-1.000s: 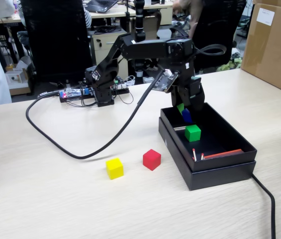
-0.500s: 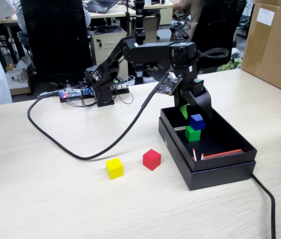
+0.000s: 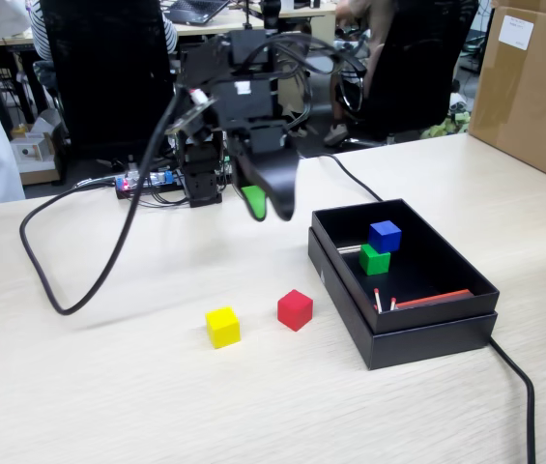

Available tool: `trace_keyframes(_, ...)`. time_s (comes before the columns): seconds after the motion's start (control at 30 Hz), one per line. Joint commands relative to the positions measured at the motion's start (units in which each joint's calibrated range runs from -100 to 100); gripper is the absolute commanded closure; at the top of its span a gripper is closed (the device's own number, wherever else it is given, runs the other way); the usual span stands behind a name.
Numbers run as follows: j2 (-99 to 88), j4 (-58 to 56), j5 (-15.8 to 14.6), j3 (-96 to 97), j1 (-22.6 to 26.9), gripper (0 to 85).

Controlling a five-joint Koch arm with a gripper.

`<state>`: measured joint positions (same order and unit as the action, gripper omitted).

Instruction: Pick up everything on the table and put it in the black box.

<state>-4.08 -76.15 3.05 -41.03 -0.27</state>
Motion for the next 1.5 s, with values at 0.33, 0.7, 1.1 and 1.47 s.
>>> trace_keyframes(0.33, 24.67, 0.08, 3.32, -7.84, -4.93, 39.1)
trace_keyframes(0.7, 36.95, 0.08, 3.22, -17.08, -4.64, 45.8)
trace_keyframes(1.1, 23.76, 0.0, 0.1, -11.37, -4.05, 80.9)
trace_keyframes(1.47, -4.82, 0.0, 0.98, -9.56, 6.98, 80.9)
